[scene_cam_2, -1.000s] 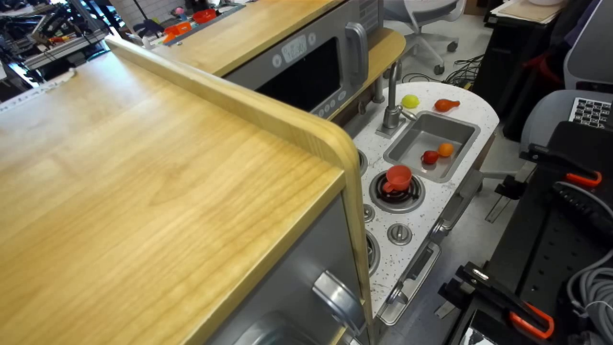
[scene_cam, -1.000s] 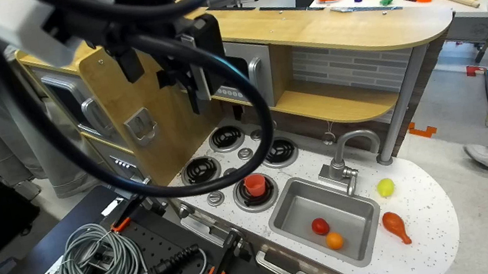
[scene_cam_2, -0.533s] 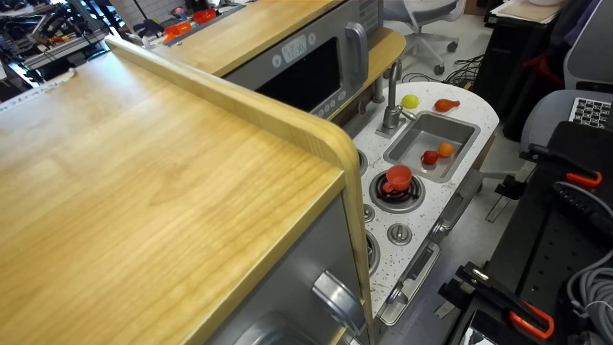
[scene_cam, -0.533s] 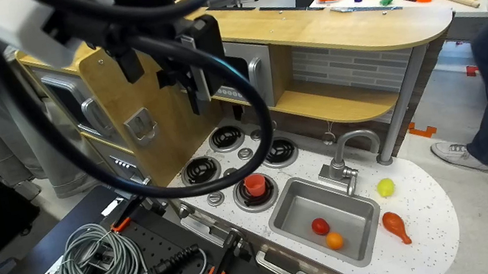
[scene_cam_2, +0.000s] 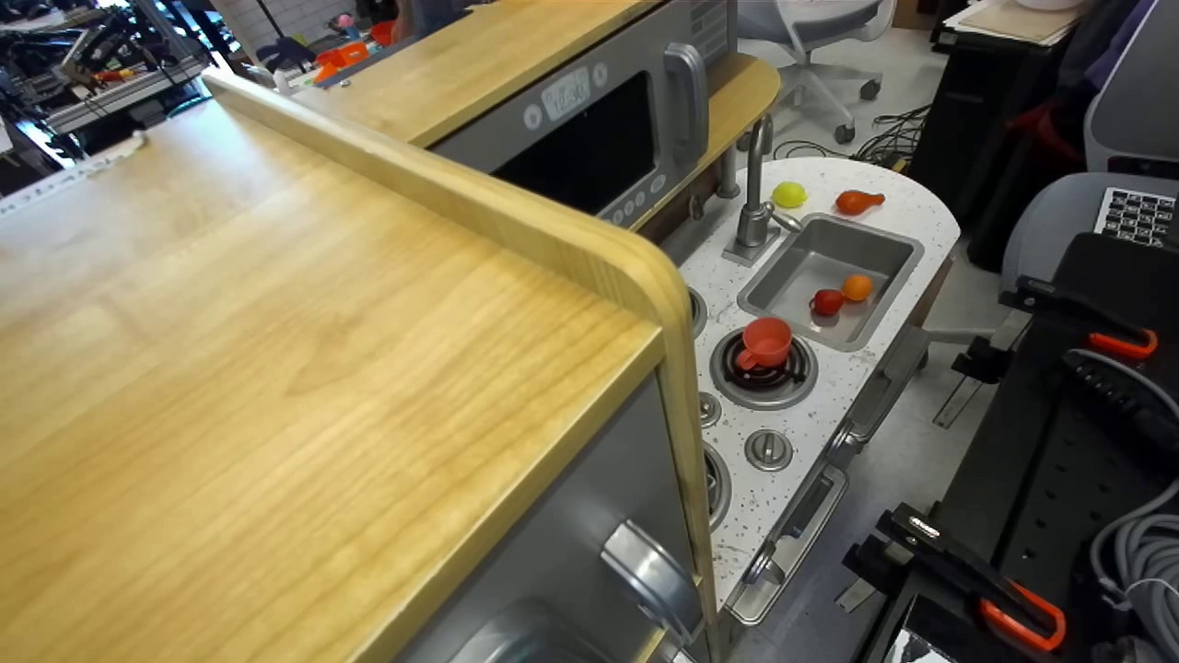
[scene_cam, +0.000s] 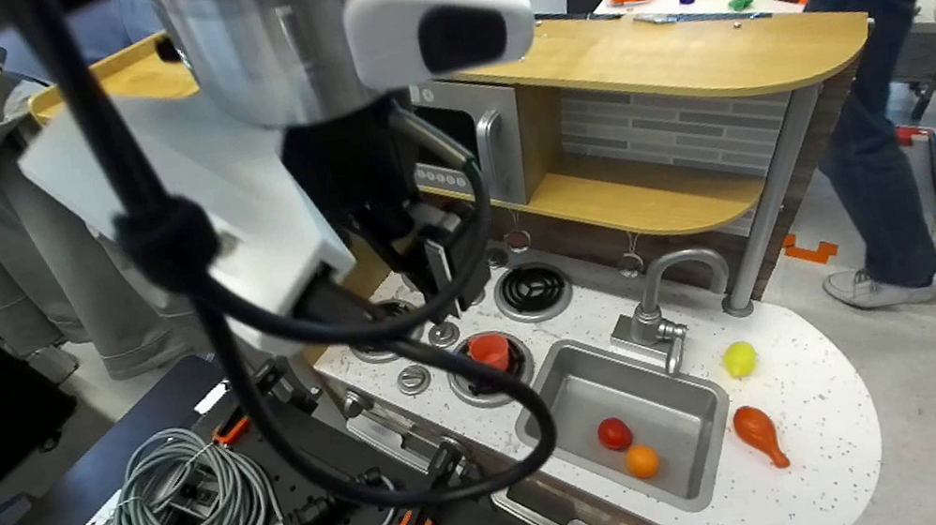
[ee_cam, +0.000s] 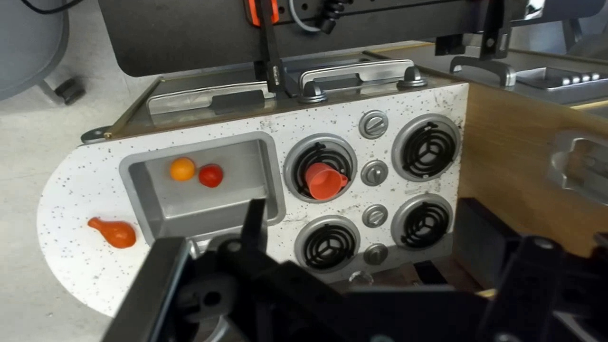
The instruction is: Pick up the orange cup from stove and put it on the countertop
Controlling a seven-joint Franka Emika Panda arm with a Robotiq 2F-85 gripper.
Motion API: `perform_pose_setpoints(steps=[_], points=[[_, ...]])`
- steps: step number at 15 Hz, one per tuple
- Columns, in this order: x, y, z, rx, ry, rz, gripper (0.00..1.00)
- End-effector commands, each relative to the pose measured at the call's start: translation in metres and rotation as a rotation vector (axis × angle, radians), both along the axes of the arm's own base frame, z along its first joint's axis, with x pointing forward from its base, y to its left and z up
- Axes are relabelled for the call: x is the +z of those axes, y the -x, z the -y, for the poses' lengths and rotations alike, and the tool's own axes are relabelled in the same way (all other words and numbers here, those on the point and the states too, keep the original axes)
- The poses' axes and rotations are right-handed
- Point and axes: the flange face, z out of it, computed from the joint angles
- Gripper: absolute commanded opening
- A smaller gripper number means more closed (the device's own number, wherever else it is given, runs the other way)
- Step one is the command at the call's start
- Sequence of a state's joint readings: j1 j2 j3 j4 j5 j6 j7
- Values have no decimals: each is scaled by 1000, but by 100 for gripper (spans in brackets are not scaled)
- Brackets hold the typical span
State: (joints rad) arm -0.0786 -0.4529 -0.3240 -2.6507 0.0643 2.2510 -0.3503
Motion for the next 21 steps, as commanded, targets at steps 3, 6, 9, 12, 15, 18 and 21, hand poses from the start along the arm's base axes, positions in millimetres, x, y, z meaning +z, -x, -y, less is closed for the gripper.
perform_pose_setpoints(steps=[3, 6, 9, 12, 15, 18, 21], points=[[-82, -11, 15, -60, 87, -34, 100], [-126, -17, 24, -86, 121, -64, 100], [-166, -30, 31, -129, 159, -78, 100], [-192, -54, 28, -185, 183, -77, 100], [-217, -86, 18, -199, 198, -76, 100], [-244, -111, 6, -197, 214, -100, 100], [-267, -131, -3, -192, 226, -112, 100]])
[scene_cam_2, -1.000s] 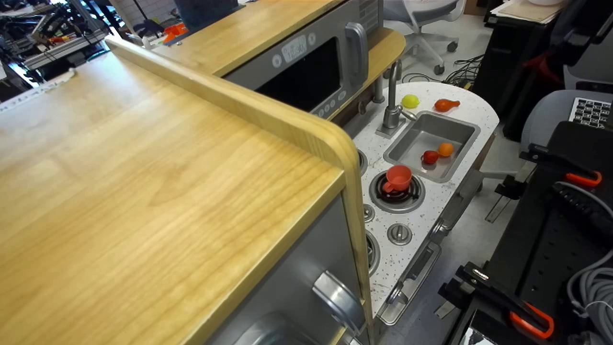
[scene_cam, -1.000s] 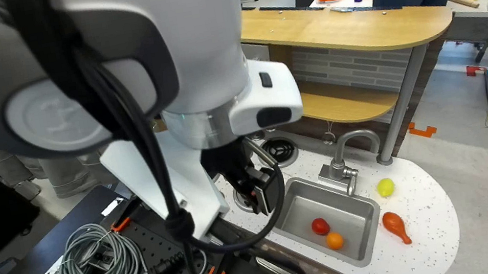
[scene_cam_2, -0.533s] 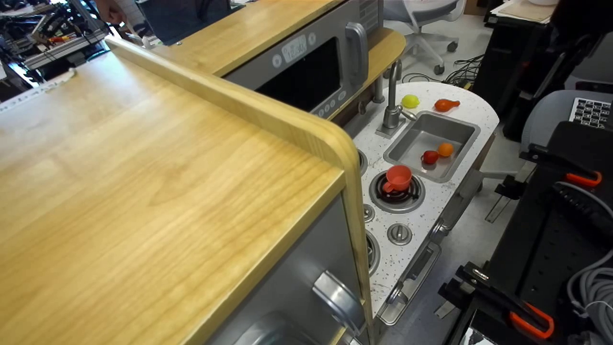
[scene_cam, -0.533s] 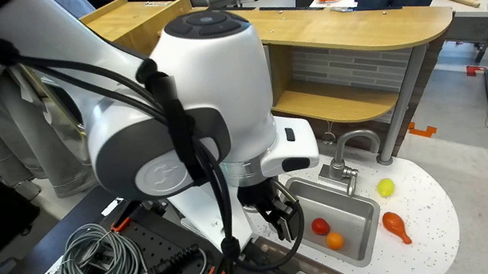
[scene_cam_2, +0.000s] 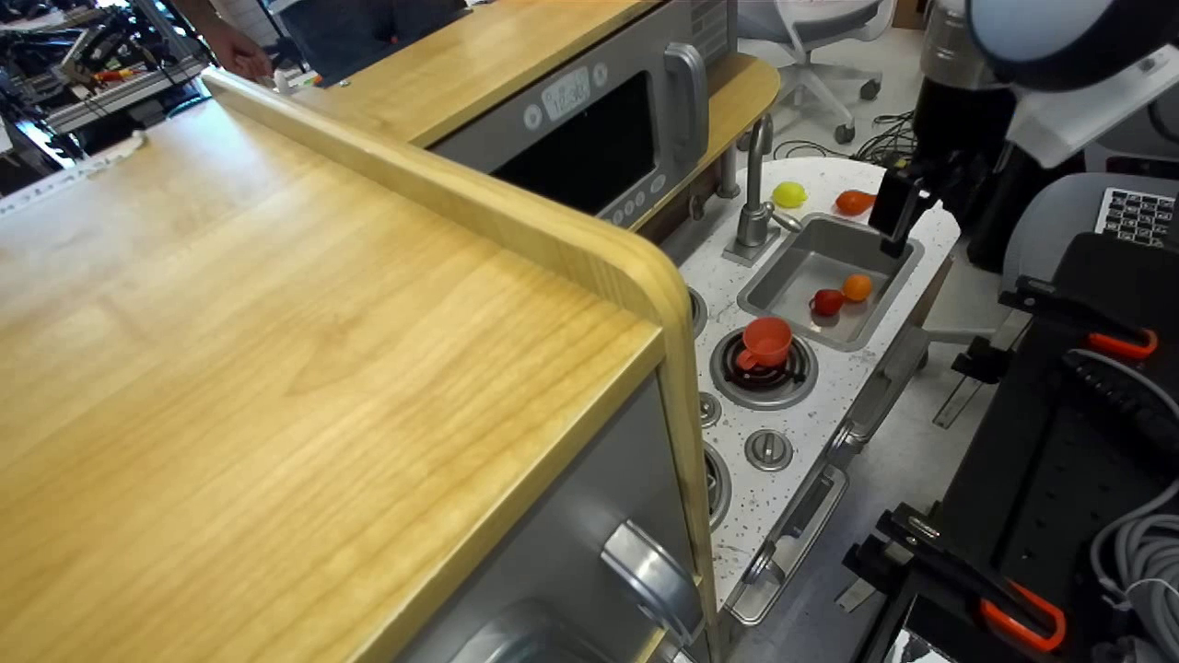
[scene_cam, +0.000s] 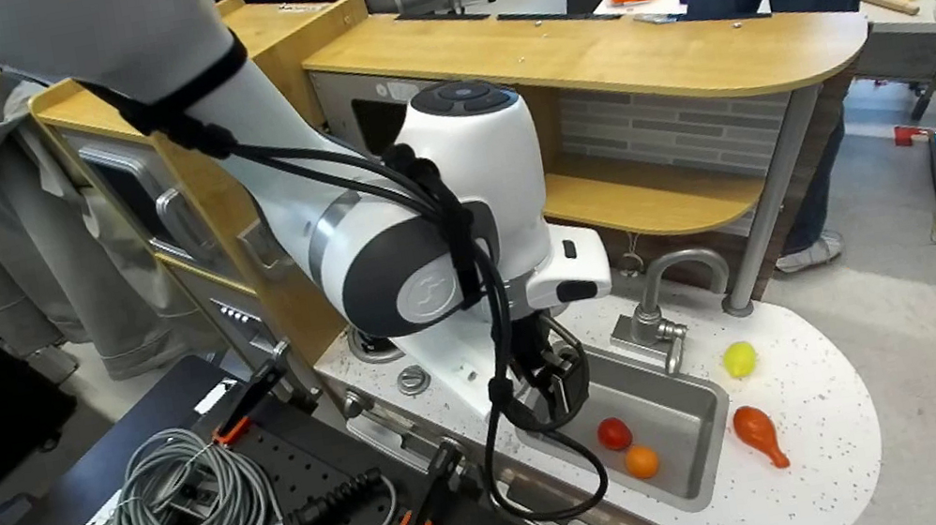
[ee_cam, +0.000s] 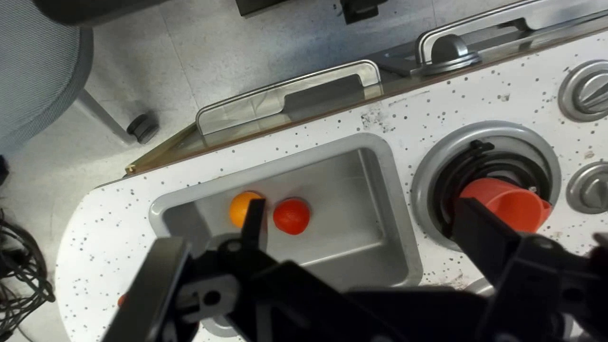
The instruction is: Pick up the orange cup from stove and put it on the countertop
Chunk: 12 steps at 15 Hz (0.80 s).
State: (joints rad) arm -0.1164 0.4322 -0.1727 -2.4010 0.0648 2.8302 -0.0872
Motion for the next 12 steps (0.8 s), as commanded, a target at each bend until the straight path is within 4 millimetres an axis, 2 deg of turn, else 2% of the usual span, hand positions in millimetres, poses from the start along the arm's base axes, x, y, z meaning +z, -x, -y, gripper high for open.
perform_pose_setpoints(steps=[1, 8, 12], points=[[-30, -29, -8, -11, 18, 9, 100], [-62, -65, -33, -61, 45, 81, 100], [-80, -73, -52, -48, 55, 48, 100]])
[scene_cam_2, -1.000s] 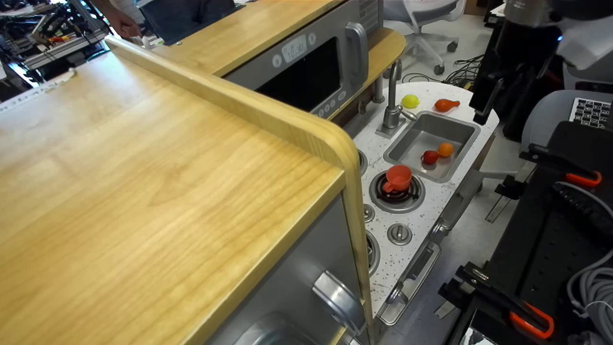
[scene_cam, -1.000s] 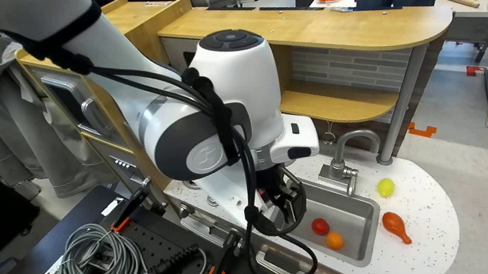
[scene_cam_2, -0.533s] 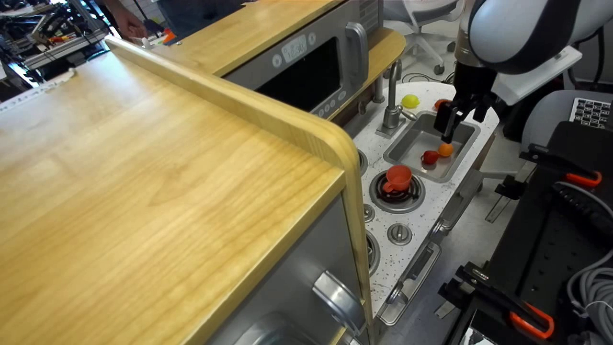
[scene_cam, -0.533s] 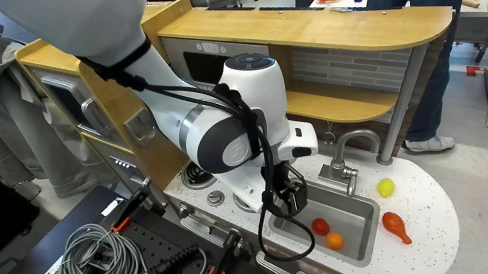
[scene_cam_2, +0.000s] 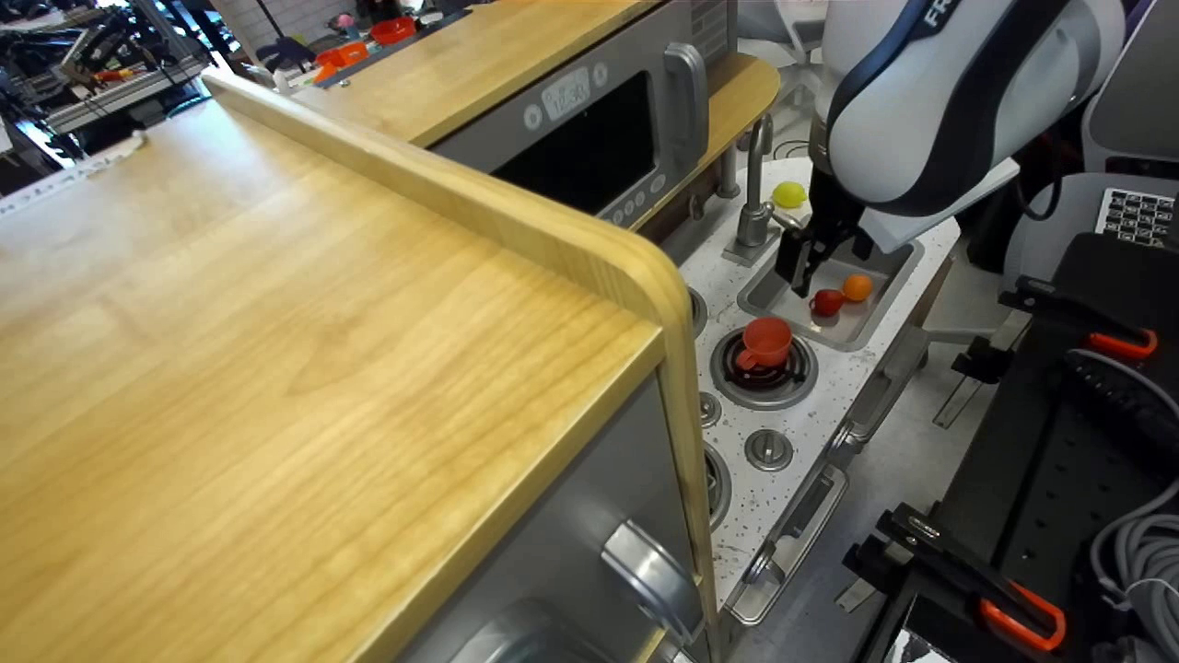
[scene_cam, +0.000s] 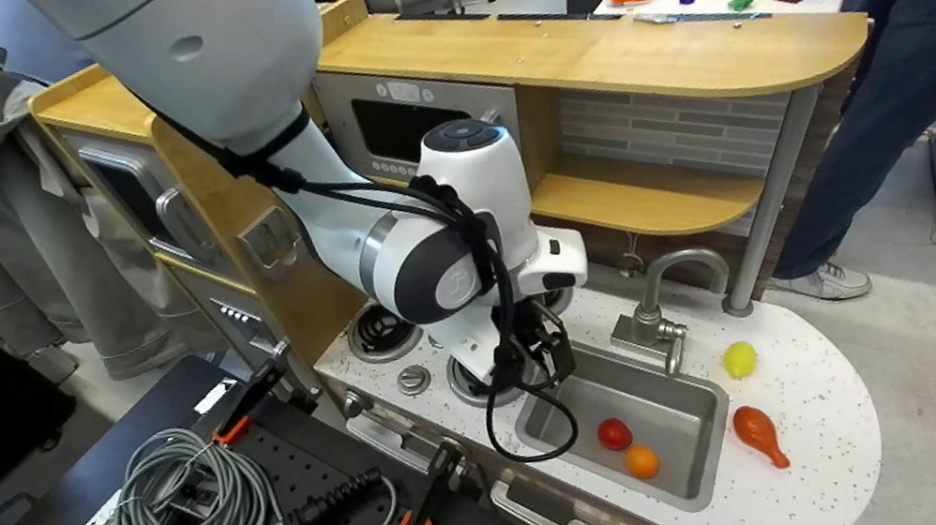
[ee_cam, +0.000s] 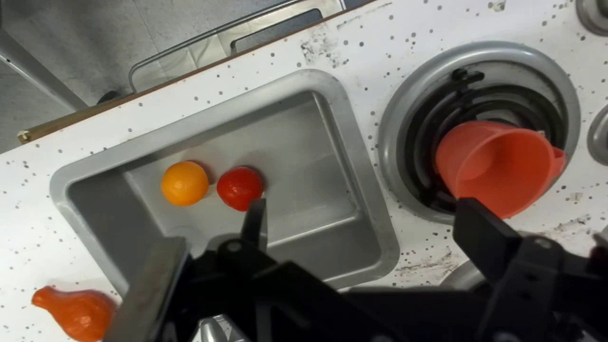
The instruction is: Pick up the orange cup from stove and put it on the countertop
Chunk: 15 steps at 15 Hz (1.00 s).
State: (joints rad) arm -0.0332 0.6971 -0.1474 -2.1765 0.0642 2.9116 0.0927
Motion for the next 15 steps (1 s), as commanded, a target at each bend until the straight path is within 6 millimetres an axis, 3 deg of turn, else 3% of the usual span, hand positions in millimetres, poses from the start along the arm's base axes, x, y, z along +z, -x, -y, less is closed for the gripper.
perform_pose_setpoints(steps=[1, 9, 10, 11, 13, 15], points=[[-18, -12, -15, 11, 21, -4, 100], [-44, -14, -40, 108, 28, -62, 100], [-45, -14, -42, 126, 32, -67, 94], [-46, -15, -43, 141, 37, -69, 73], [-47, -16, -45, 166, 43, -73, 67], [-47, -18, -46, 185, 51, -74, 51]])
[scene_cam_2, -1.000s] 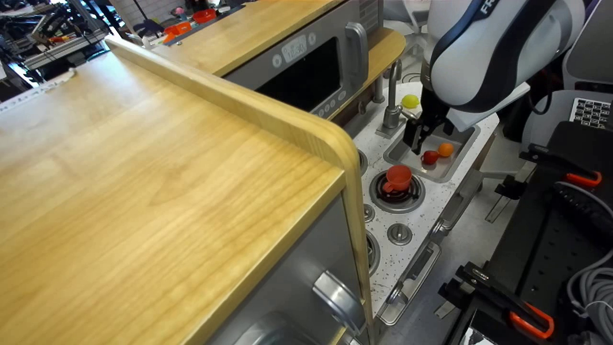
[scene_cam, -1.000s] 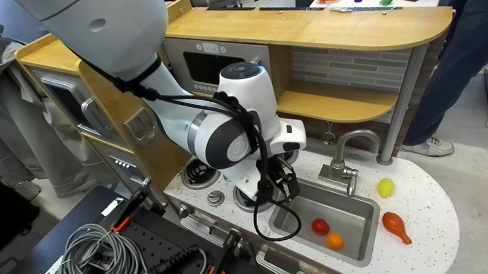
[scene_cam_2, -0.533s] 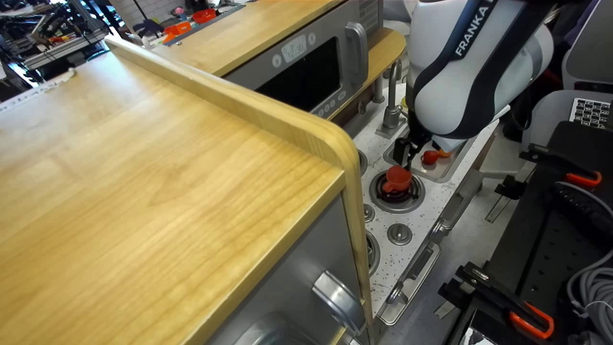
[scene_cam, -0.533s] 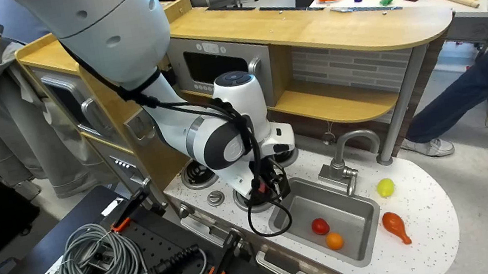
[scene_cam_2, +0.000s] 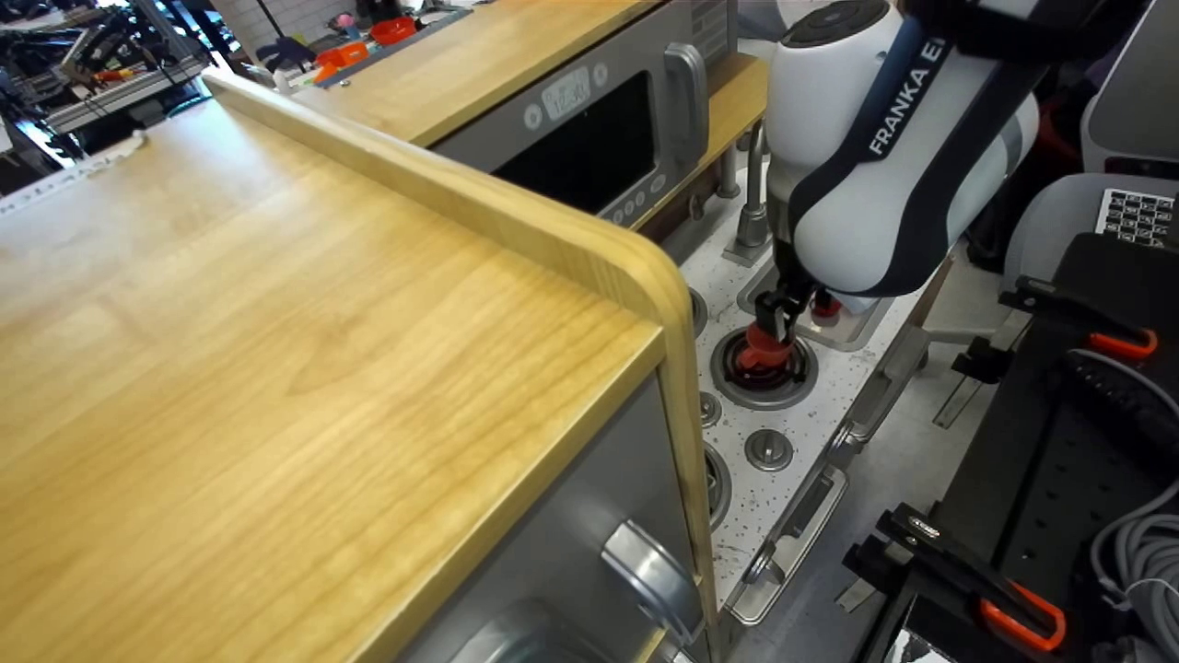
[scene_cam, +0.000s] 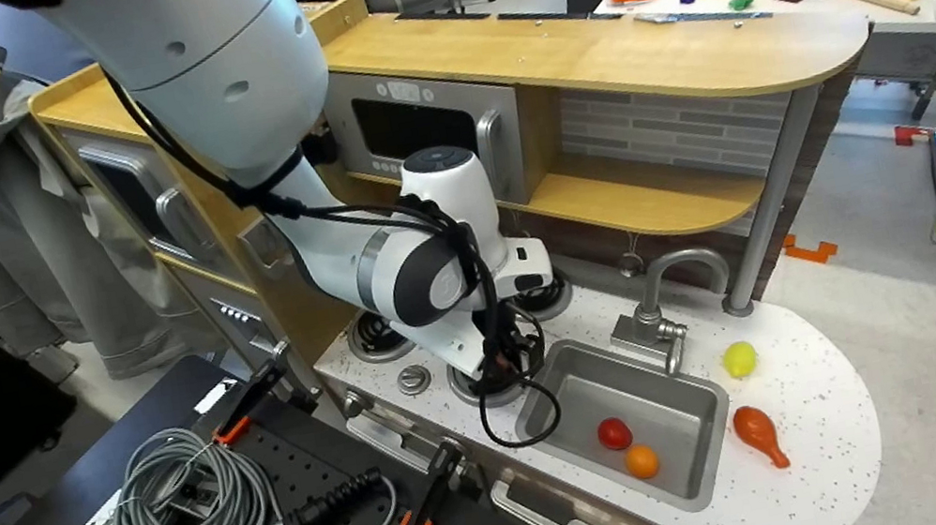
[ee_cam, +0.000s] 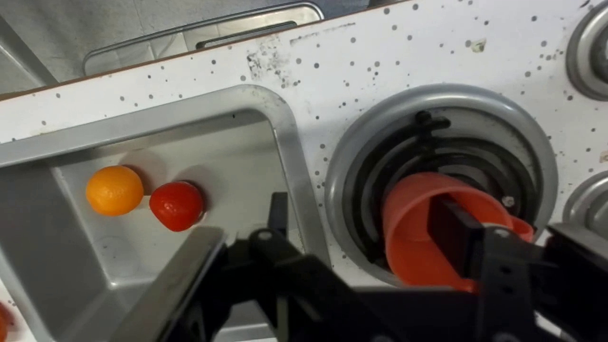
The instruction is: Pick up the orange cup from stove and put it on the countertop
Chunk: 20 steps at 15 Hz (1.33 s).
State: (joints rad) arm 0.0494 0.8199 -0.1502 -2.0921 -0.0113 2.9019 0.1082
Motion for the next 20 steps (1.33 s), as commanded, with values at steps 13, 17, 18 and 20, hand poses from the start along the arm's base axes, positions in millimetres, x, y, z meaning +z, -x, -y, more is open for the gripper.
perform_pose_setpoints(steps=[13, 17, 18, 20], points=[[21, -5, 19, 27, -47, -48, 1], [35, -4, 35, 17, -75, -53, 1], [39, -5, 40, 12, -83, -49, 1], [46, -6, 53, -9, -91, -41, 1]])
